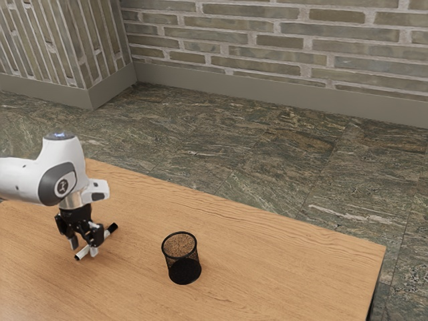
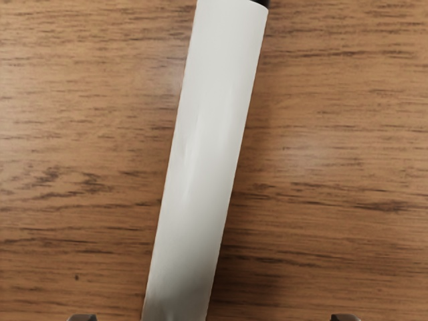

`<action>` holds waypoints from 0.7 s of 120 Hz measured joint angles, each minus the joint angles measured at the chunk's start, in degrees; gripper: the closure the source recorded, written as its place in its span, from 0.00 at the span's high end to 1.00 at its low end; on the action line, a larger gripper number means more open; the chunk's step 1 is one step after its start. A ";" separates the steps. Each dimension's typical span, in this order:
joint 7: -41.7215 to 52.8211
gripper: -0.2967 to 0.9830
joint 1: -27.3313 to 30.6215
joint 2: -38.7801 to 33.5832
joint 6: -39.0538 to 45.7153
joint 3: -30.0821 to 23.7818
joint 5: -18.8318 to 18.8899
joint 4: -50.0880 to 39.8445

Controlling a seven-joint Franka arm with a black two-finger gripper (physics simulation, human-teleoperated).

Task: Put the marker into the pen holder.

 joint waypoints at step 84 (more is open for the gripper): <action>3.35 0.26 -0.54 2.06 2.31 -0.14 0.60 0.45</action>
